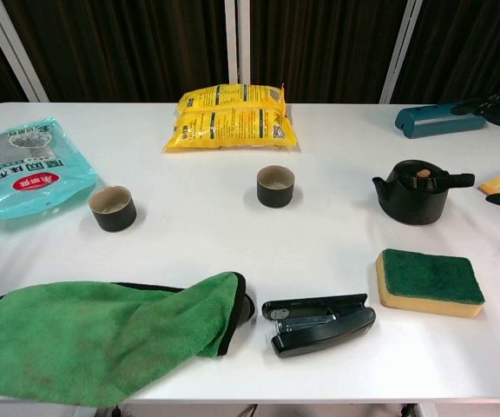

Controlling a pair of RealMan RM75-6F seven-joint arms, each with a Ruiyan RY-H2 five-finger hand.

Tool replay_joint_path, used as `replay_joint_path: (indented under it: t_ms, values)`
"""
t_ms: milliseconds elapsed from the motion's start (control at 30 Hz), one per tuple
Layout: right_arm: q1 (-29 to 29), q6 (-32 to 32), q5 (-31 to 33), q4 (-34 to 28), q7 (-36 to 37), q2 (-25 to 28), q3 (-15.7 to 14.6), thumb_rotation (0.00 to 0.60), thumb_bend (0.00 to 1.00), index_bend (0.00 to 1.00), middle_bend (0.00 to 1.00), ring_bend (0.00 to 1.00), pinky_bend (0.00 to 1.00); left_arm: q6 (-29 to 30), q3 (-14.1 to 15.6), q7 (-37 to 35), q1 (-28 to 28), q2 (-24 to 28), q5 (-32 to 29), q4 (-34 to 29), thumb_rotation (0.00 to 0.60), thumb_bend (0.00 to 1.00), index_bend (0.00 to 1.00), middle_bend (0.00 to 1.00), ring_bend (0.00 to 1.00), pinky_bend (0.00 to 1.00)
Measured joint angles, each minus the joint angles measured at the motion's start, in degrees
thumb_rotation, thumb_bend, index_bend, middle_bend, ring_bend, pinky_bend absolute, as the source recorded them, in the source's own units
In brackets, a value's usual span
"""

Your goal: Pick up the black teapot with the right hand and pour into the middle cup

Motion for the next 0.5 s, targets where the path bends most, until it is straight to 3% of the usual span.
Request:
replay_joint_path:
  t_ms: [500]
  values:
    - [1.7,-2.1,1.2,-0.2,-3.4,-0.7,0.1,0.581,0.18,0.0,0.0,0.0,0.0,-0.1,-0.1,-0.2,0.0,-0.1,-0.2,0.5,0.6,0.13,0.16,0.09,0.07,0.21]
